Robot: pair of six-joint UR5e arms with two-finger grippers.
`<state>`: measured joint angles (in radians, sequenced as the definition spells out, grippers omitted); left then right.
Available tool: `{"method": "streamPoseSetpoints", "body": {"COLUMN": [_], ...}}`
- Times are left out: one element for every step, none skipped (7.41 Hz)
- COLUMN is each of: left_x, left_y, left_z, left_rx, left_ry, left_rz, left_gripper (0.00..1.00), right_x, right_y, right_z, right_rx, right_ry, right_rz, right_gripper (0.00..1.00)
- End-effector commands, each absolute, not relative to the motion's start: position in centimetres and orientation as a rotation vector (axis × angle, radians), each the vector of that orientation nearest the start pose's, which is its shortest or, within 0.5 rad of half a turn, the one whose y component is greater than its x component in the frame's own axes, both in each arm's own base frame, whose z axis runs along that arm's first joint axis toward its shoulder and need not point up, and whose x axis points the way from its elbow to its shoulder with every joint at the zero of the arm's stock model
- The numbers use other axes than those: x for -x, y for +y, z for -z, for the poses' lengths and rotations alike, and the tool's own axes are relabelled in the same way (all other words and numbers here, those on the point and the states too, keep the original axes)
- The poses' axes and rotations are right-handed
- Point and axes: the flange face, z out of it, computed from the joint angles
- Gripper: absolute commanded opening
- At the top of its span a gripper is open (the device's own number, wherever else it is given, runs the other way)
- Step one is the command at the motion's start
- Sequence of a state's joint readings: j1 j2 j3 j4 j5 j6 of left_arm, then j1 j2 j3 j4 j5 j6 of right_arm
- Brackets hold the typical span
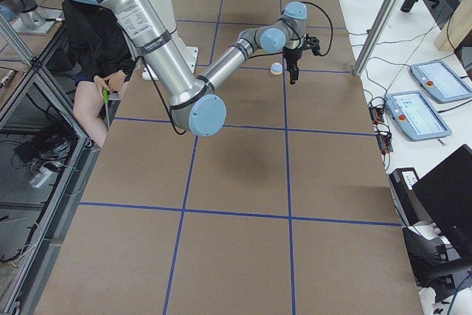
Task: Place and press bell with both arms
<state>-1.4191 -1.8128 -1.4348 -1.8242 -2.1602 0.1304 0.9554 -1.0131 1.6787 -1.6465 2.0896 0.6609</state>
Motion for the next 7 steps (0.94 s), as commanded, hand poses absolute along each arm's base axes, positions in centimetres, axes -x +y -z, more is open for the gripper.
{"method": "streamPoseSetpoints", "body": {"left_x": [1.7, 3.0, 4.3, 5.4, 5.9, 5.9, 5.9], "left_y": [-61.1, -59.5, -58.6, -57.5, -56.6, -55.3, -54.7], "left_z": [-58.4, -60.1, -61.1, -62.3, -63.5, -64.9, -65.5], "left_rx": [-0.304, -0.280, -0.269, -0.256, -0.239, -0.218, -0.216], "left_ry": [0.659, 0.689, 0.704, 0.703, 0.703, 0.707, 0.705], "left_rz": [-0.317, -0.288, -0.261, -0.234, -0.220, -0.213, -0.231], "left_gripper": [0.99, 0.99, 0.99, 0.99, 1.00, 1.00, 1.00], "right_x": [19.9, 15.7, 11.8, 7.2, 1.9, -2.7, -4.6], "right_y": [-59.2, -58.7, -57.5, -55.9, -53.4, -50.9, -48.9], "right_z": [-39.3, -42.9, -46.5, -50.3, -54.6, -57.5, -59.4], "right_rx": [-0.170, -0.153, -0.130, -0.114, -0.100, -0.108, -0.097], "right_ry": [-0.672, -0.674, -0.695, -0.717, -0.730, -0.778, -0.798], "right_rz": [0.210, 0.228, 0.231, 0.236, 0.205, 0.194, 0.173], "right_gripper": [1.00, 1.00, 1.00, 1.00, 1.00, 1.00, 1.00]}}
